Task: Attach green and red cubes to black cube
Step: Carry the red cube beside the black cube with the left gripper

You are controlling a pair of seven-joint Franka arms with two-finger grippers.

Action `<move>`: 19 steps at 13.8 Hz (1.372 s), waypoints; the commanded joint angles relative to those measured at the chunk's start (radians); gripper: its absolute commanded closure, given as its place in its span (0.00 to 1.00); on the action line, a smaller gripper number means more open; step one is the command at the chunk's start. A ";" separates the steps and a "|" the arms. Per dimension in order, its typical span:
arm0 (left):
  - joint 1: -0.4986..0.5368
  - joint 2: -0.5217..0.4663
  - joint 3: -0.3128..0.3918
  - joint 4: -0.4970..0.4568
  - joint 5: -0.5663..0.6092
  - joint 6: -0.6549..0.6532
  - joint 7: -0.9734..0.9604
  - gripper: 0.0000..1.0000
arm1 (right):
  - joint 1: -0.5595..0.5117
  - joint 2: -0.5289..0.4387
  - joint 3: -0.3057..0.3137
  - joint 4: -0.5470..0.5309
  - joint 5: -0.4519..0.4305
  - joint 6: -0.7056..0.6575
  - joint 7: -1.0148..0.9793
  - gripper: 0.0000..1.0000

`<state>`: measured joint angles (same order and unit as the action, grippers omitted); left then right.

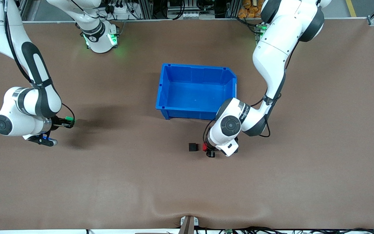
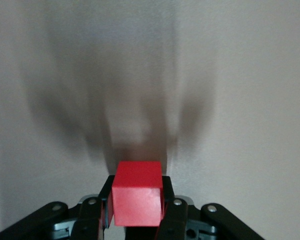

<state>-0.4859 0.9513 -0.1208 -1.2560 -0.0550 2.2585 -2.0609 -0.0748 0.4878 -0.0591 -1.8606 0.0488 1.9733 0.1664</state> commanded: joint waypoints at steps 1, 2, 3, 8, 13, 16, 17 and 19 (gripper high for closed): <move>-0.026 0.012 0.007 0.020 -0.019 -0.017 -0.011 1.00 | 0.017 0.003 0.005 0.063 0.055 -0.068 0.068 1.00; -0.029 0.012 0.007 0.020 -0.019 -0.013 -0.012 1.00 | 0.024 0.003 0.004 0.075 0.071 -0.070 0.077 1.00; -0.031 0.014 0.007 0.021 -0.019 -0.010 -0.012 1.00 | 0.027 0.005 0.004 0.083 0.080 -0.070 0.103 1.00; -0.056 0.037 0.009 0.023 -0.019 0.072 -0.024 1.00 | 0.052 0.005 0.015 0.132 0.094 -0.071 0.212 1.00; -0.056 0.041 0.010 0.023 -0.019 0.093 -0.016 1.00 | 0.078 0.012 0.016 0.185 0.151 -0.083 0.321 1.00; -0.056 0.040 0.015 0.023 -0.016 0.119 -0.001 1.00 | 0.079 0.015 0.038 0.201 0.163 -0.083 0.349 1.00; -0.056 0.040 0.015 0.023 -0.017 0.140 0.004 1.00 | 0.079 0.015 0.038 0.202 0.196 -0.083 0.358 1.00; -0.056 0.041 0.018 0.023 -0.016 0.154 0.007 1.00 | 0.082 0.015 0.039 0.213 0.223 -0.083 0.407 1.00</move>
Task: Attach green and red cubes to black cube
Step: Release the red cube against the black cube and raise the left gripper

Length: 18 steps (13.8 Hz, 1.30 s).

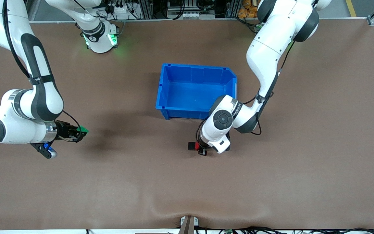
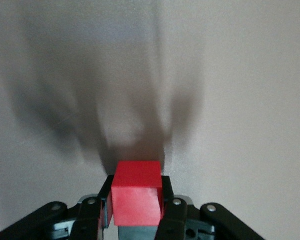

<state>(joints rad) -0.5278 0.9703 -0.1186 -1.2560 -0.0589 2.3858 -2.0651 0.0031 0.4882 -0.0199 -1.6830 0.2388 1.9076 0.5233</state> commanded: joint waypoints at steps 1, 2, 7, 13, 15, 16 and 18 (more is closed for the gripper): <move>-0.014 0.022 0.016 0.021 -0.012 0.035 0.016 1.00 | 0.009 0.015 0.001 0.037 0.033 -0.018 0.096 1.00; -0.015 0.022 0.017 0.020 -0.006 0.038 0.016 0.84 | 0.017 0.015 0.005 0.040 0.034 -0.018 0.140 1.00; -0.023 -0.008 0.019 0.015 0.098 0.024 0.049 0.00 | 0.081 0.024 0.011 0.081 0.037 -0.016 0.395 1.00; 0.044 -0.156 0.019 0.012 0.237 -0.065 0.085 0.00 | 0.156 0.093 0.011 0.170 0.184 -0.010 0.687 1.00; 0.095 -0.212 0.013 0.010 0.235 -0.082 0.191 0.00 | 0.172 0.104 0.011 0.181 0.186 -0.005 0.748 1.00; 0.113 -0.231 0.013 0.009 0.235 -0.109 0.267 0.00 | 0.179 0.115 0.011 0.206 0.188 -0.005 0.777 1.00; 0.158 -0.277 0.011 0.004 0.222 -0.157 0.429 0.00 | 0.205 0.136 0.011 0.236 0.186 -0.002 0.858 1.00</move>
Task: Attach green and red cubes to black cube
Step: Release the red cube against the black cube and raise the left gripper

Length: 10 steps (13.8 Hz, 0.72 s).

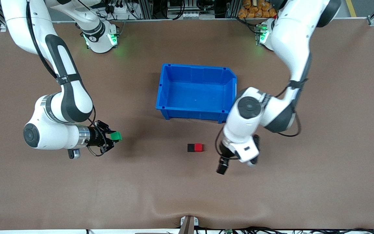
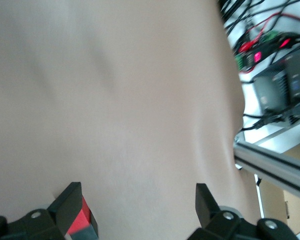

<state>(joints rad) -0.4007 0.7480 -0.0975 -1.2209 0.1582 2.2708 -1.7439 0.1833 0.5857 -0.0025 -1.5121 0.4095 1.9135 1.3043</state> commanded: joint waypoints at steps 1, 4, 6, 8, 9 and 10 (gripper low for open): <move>0.057 -0.082 -0.013 -0.035 0.001 -0.063 0.165 0.00 | 0.036 0.052 -0.007 0.091 0.015 -0.008 0.128 1.00; 0.130 -0.150 -0.031 -0.051 -0.026 -0.121 0.303 0.00 | 0.073 0.077 -0.007 0.115 0.015 0.065 0.242 1.00; 0.175 -0.192 -0.037 -0.051 -0.095 -0.198 0.418 0.00 | 0.099 0.091 -0.007 0.115 0.015 0.114 0.286 1.00; 0.213 -0.231 -0.039 -0.052 -0.155 -0.287 0.567 0.00 | 0.126 0.104 -0.007 0.115 0.015 0.156 0.331 1.00; 0.223 -0.242 -0.039 -0.051 -0.167 -0.325 0.633 0.00 | 0.140 0.114 -0.007 0.116 0.015 0.183 0.364 1.00; 0.232 -0.257 -0.039 -0.057 -0.167 -0.362 0.692 0.00 | 0.160 0.123 -0.007 0.116 0.015 0.217 0.398 1.00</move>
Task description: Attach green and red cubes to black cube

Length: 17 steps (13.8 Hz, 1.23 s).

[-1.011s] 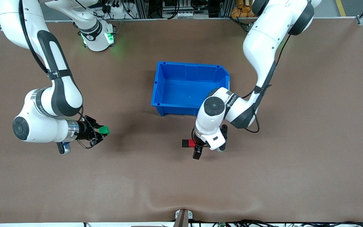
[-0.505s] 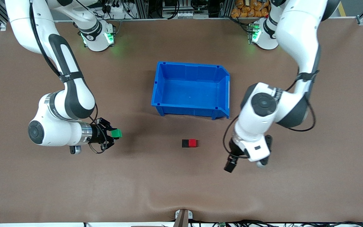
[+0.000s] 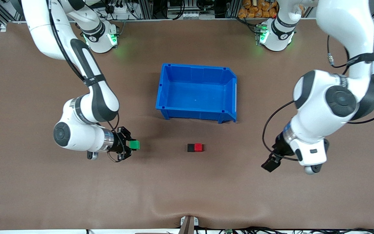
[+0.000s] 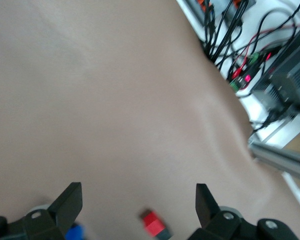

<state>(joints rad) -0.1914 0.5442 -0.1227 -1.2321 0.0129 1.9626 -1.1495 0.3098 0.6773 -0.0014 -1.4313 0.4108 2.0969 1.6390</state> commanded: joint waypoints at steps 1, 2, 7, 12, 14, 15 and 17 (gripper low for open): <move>0.032 -0.070 -0.014 -0.065 -0.024 -0.076 0.152 0.00 | 0.048 0.041 -0.008 0.038 0.014 0.061 0.096 1.00; 0.035 -0.097 -0.014 -0.099 -0.024 -0.077 0.201 0.00 | 0.058 0.050 -0.008 0.043 0.014 0.083 0.122 1.00; 0.036 -0.314 -0.014 -0.373 -0.024 -0.077 0.454 0.00 | 0.124 0.140 -0.008 0.121 0.013 0.175 0.254 1.00; 0.079 -0.384 -0.008 -0.409 -0.010 -0.141 0.764 0.00 | 0.172 0.206 -0.008 0.185 0.013 0.233 0.338 1.00; 0.084 -0.403 0.001 -0.403 -0.005 -0.174 0.870 0.00 | 0.193 0.246 -0.009 0.233 0.010 0.235 0.378 1.00; 0.104 -0.406 0.000 -0.396 -0.005 -0.206 0.911 0.00 | 0.201 0.252 -0.009 0.236 0.010 0.238 0.381 1.00; 0.115 -0.440 0.000 -0.397 -0.004 -0.240 0.974 0.00 | 0.216 0.263 -0.009 0.236 0.010 0.264 0.392 1.00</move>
<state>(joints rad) -0.0911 0.1564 -0.1194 -1.6120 0.0045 1.7559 -0.2373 0.5064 0.9038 -0.0006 -1.2436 0.4109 2.3475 2.0006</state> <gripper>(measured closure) 0.000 0.599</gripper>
